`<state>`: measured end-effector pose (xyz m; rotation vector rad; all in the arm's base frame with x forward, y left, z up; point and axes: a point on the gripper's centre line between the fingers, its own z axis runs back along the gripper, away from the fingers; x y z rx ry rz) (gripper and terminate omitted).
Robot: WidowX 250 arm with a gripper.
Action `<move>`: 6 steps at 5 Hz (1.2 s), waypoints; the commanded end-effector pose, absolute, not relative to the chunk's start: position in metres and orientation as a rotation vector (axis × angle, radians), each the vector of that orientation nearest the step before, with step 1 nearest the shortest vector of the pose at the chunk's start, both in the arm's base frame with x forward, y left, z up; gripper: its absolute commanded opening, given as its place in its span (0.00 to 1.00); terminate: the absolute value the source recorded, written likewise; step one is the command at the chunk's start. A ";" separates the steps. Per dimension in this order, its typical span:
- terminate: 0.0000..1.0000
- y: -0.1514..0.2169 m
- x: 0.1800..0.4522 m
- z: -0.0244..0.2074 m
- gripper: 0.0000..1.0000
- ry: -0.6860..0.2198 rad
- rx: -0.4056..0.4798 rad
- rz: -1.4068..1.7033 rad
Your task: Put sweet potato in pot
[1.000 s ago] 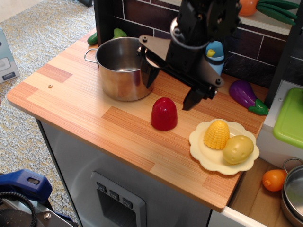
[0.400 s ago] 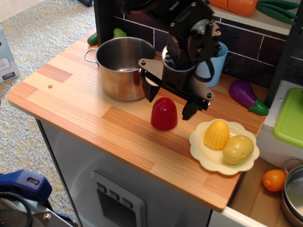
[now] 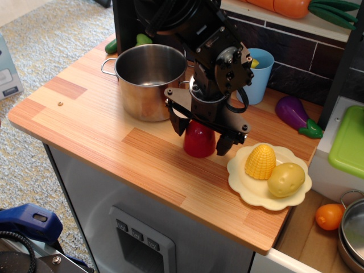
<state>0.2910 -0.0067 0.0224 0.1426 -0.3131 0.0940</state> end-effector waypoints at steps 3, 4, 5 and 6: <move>0.00 -0.007 0.288 0.037 0.00 -0.295 0.206 0.136; 0.00 0.004 0.281 0.071 0.00 -0.273 0.278 0.123; 0.00 0.018 0.281 0.098 0.00 -0.277 0.338 0.089; 0.00 0.042 0.288 0.117 0.00 -0.312 0.384 0.023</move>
